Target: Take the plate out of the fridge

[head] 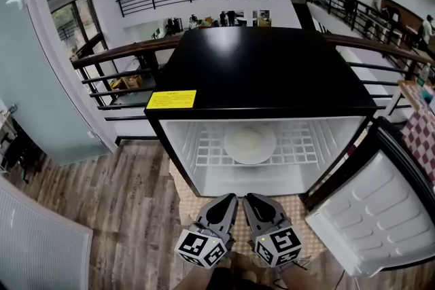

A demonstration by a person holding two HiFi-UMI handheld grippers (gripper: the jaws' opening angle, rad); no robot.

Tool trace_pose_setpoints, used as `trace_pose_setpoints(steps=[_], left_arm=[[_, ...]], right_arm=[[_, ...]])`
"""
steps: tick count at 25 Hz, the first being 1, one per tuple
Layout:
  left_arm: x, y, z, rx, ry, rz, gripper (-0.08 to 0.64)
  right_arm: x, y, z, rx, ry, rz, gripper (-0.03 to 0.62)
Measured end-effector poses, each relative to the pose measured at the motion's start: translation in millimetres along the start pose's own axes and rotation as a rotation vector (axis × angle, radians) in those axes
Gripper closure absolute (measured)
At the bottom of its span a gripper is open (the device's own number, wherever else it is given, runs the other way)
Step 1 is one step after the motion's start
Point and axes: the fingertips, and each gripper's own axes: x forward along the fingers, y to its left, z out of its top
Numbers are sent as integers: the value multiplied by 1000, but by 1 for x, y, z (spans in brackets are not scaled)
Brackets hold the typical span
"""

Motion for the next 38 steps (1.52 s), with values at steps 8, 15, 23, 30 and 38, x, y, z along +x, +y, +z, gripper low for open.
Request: trace_pose_setpoints(steps=[8, 15, 23, 30, 38], left_arm=[[14, 8, -2, -1, 23, -47, 549], [24, 12, -5, -3, 42, -78, 549], [31, 19, -6, -2, 55, -109, 549], [33, 22, -9, 0, 71, -125, 549], [34, 28, -9, 3, 79, -137, 549]], right_arm=[[11, -13, 2, 47, 1, -67, 554], [18, -27, 6, 116, -9, -122, 554], [22, -53, 10, 340, -54, -236, 552], [30, -60, 15, 480, -86, -254, 464], [42, -77, 30, 781, -173, -277, 392]])
